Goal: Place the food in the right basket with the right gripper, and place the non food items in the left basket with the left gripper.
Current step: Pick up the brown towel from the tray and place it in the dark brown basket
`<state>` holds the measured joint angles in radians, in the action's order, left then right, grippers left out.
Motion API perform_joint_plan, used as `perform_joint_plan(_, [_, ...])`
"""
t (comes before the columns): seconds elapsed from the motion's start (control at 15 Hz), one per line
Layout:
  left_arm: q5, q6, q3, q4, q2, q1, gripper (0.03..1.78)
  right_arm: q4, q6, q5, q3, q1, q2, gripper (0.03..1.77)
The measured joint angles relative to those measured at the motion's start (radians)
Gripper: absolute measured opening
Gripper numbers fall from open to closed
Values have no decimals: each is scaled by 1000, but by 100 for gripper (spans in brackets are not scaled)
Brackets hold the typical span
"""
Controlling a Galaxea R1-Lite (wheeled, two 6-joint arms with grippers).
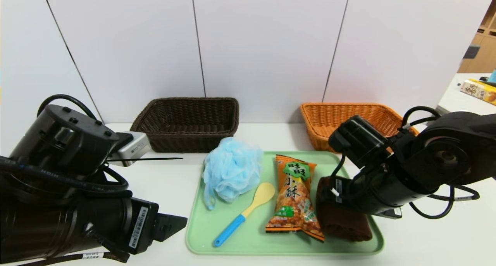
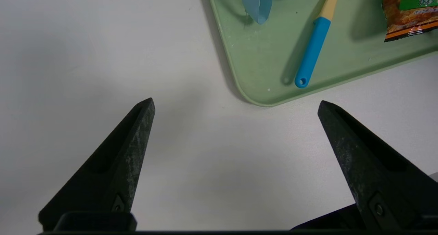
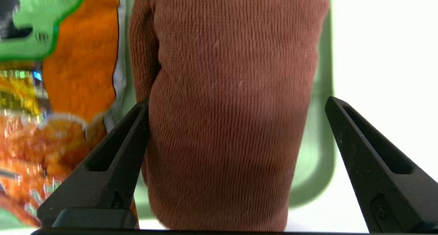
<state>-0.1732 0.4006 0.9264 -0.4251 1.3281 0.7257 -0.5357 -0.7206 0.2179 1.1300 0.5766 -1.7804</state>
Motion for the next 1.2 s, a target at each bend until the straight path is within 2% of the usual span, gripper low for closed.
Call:
perform_joint_plan(0.2, [1,0,-2,1,-4,0,169,5,3,3,-1,-6,-12,170])
perform_joint_plan(0.47, [1,0,-3,2,-6,0,169,5,5,32,-6,-4,-12,110])
perform_joint_plan(0.67, [1,-1,-3,1,-8,0,169,2,5,37,-8,-2,-3,80])
perform_joint_plan(0.8, [1,-1,-3,-1,-10,0,169,0,4,38,-8,3,7,44])
perform_joint_plan(1.2, [0,-2,-6,1,-11,0,169,-18,20,52,-3,37,107,44])
